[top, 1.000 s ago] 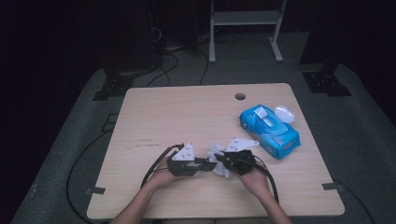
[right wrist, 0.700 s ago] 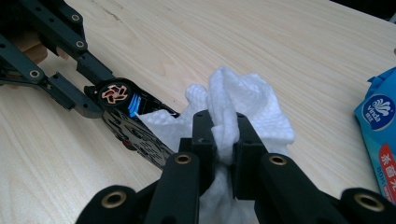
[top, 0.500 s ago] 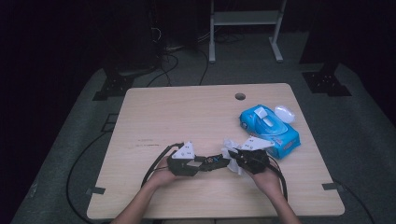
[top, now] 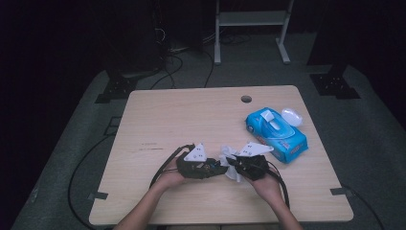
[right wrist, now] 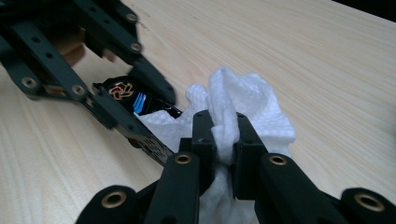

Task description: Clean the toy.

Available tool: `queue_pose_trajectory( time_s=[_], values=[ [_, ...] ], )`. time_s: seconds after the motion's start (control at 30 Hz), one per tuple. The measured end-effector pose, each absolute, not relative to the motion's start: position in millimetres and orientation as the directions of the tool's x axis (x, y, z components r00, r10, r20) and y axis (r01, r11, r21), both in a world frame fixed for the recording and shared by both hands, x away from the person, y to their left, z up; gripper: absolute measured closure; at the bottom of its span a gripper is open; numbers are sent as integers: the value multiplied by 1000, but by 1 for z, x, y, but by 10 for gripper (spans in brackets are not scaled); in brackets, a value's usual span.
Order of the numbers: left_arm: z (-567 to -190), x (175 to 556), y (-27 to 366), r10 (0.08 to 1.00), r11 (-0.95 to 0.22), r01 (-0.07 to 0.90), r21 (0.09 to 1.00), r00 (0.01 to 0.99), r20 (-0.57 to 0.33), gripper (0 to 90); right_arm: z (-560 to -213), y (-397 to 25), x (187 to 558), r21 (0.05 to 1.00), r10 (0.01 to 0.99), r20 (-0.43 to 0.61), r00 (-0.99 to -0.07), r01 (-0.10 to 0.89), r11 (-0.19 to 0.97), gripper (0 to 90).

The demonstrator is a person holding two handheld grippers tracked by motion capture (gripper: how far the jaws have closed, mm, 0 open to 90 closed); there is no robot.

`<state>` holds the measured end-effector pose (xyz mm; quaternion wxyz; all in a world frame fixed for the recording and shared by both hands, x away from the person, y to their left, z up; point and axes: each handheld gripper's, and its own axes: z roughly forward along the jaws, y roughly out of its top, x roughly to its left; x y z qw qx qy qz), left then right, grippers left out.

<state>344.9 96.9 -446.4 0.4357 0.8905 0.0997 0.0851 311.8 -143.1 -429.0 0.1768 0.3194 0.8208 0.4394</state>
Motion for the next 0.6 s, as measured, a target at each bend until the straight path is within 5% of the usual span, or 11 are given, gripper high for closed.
queue_pose_trajectory(
  time_s=[0.33, 0.6],
  values=[
    [-444, 344, 113, 247, -619, 110, 777, 967, 59, 647, -427, -112, 310, 829, 624, -45, -780, 320, 460, 816],
    [-443, 346, 131, 274, -618, 135, 774, 960, 51, 647, -425, -124, 312, 847, 668, -11, -744, 349, 402, 818]
  ],
)
